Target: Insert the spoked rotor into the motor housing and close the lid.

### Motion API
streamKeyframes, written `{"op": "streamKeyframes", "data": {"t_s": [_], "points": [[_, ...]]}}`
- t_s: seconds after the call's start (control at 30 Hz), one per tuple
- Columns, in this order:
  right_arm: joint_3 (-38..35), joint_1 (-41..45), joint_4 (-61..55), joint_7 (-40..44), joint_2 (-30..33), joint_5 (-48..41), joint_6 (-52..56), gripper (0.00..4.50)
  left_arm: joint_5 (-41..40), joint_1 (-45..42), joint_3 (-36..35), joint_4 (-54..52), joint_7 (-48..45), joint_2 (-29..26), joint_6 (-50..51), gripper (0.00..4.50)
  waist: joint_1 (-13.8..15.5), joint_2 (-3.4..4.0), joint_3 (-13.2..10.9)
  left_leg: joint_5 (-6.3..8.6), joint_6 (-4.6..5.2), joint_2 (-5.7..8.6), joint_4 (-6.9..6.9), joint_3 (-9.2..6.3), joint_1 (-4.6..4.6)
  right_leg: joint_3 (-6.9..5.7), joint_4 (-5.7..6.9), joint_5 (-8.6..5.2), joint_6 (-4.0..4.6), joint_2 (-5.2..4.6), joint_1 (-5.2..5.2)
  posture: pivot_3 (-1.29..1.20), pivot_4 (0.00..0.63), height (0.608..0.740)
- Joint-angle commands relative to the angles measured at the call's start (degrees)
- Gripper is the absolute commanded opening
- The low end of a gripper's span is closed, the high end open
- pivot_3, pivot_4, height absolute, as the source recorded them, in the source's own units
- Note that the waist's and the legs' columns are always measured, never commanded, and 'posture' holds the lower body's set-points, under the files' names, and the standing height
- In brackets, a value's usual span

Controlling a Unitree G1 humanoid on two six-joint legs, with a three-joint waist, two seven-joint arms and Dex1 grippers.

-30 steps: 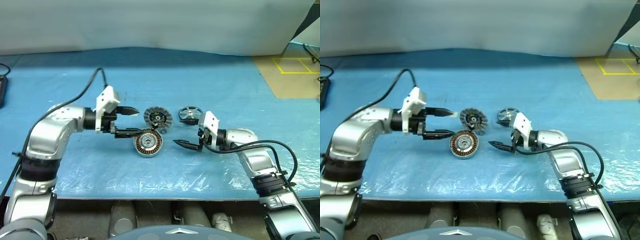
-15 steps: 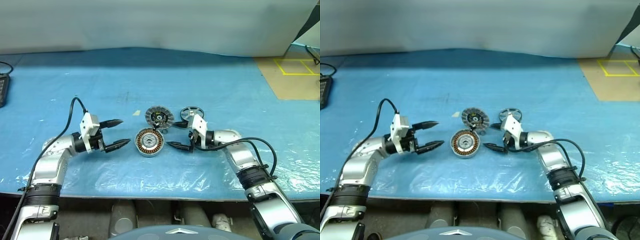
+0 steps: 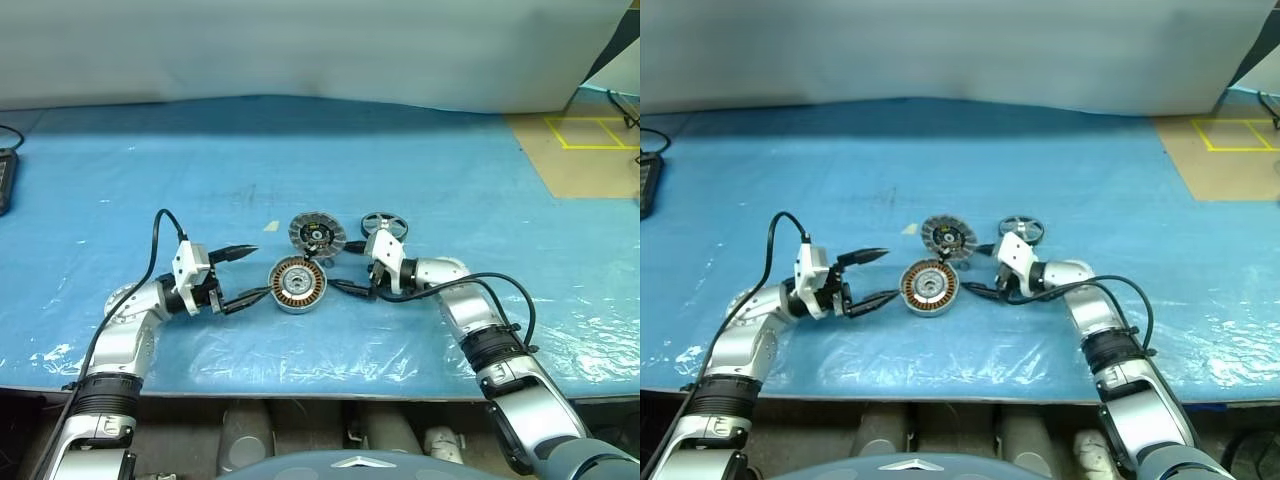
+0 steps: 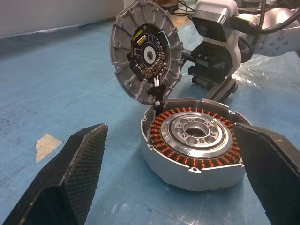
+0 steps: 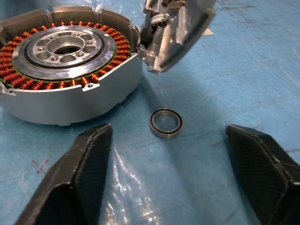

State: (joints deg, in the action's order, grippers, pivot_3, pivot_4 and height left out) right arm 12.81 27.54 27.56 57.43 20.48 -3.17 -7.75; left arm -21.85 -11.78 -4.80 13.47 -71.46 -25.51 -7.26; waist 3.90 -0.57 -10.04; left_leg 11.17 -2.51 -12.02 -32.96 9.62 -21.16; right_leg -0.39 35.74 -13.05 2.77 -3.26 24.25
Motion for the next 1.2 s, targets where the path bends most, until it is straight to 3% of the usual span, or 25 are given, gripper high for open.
{"op": "streamKeyframes", "data": {"t_s": [0.03, 0.07, 0.3, 0.4, 0.53, 0.8, 1.0, 1.2], "points": [[0.29, 0.79, 0.45, -0.48, -0.48, 0.62, -1.39, 2.89, -0.79, -0.47, 0.31, -1.32, 0.59, 0.12, -0.75, 4.5, 0.0, 0.0, 0.0, 0.04, 0.07, 0.0, 0.0, 0.0, 0.0, 0.0, 0.0, 0.0, 0.0, -0.01, 0.0, 0.0, 0.15, 0.74], [0.34, 0.88, 0.7, -0.62, -0.65, 0.75, -1.57, 2.55, -0.75, -0.57, 0.44, -1.34, 0.85, 0.2, -0.78, 4.5, 0.0, 0.0, 0.0, 0.06, 0.09, 0.01, -0.01, 0.01, 0.0, 0.01, 0.01, 0.0, 0.0, -0.01, 0.0, 0.0, 0.15, 0.74], [0.32, 1.55, 3.21, -1.12, -1.16, 1.23, -2.31, 2.55, -0.68, -0.64, 1.5, -2.21, 1.63, 0.38, -0.27, 4.5, 0.0, 0.0, 0.0, 0.07, 0.11, 0.0, -0.01, 0.01, 0.02, 0.02, 0.01, 0.0, 0.0, 0.0, 0.0, 0.0, 0.15, 0.74], [0.3, 1.35, 3.67, -0.8, -0.73, 1.3, -2.26, 1.99, -0.97, -0.7, 1.83, -2.88, 1.75, 0.23, -0.01, 4.5, 0.01, 0.0, 0.0, 0.07, 0.12, 0.0, -0.01, 0.02, 0.03, 0.03, 0.02, 0.0, 0.0, 0.0, -0.01, 0.0, 0.15, 0.74], [-0.22, 1.0, 3.2, -0.3, 0.08, 0.84, -1.73, 0.65, -1.25, -0.72, 2.18, -3.3, 1.77, 0.25, 0.07, 4.5, 0.02, 0.0, 0.01, 0.08, 0.11, 0.0, -0.02, 0.02, 0.06, 0.03, 0.01, 0.0, 0.0, -0.01, -0.05, 0.0, 0.15, 0.74], [-1.9, -1.41, -2.8, 2.74, 4.08, -1.73, 1.71, 0.64, -1.36, -0.35, 2.57, -3.17, 1.77, 0.62, -0.25, 4.5, 0.16, -0.01, 0.0, 0.08, 0.12, 0.03, -0.02, 0.02, 0.03, 0.03, -0.02, 0.0, 0.0, -0.03, -0.05, 0.0, 0.15, 0.74], [-2.0, -6.23, -18.54, 11.2, 11.19, -8.13, 10.43, 0.64, -1.85, 0.61, 2.98, -3.69, 1.47, 0.91, -0.17, 4.5, 0.05, -0.01, 0.0, 0.09, 0.13, 0.01, 0.03, 0.02, 0.02, 0.02, -0.08, 0.0, 0.0, -0.01, -0.05, 0.0, 0.15, 0.74], [-1.94, -4.5, -27.42, 12.15, 11.22, -12.22, 17.04, 0.64, -1.93, 1.33, 2.96, -4.38, 1.19, 0.49, -0.29, 4.5, -0.01, 0.0, 0.0, 0.09, 0.12, -0.3, 0.03, 0.09, 0.14, 0.05, -0.02, -0.01, 0.01, 0.16, -0.04, 0.0, 0.15, 0.74]]}}
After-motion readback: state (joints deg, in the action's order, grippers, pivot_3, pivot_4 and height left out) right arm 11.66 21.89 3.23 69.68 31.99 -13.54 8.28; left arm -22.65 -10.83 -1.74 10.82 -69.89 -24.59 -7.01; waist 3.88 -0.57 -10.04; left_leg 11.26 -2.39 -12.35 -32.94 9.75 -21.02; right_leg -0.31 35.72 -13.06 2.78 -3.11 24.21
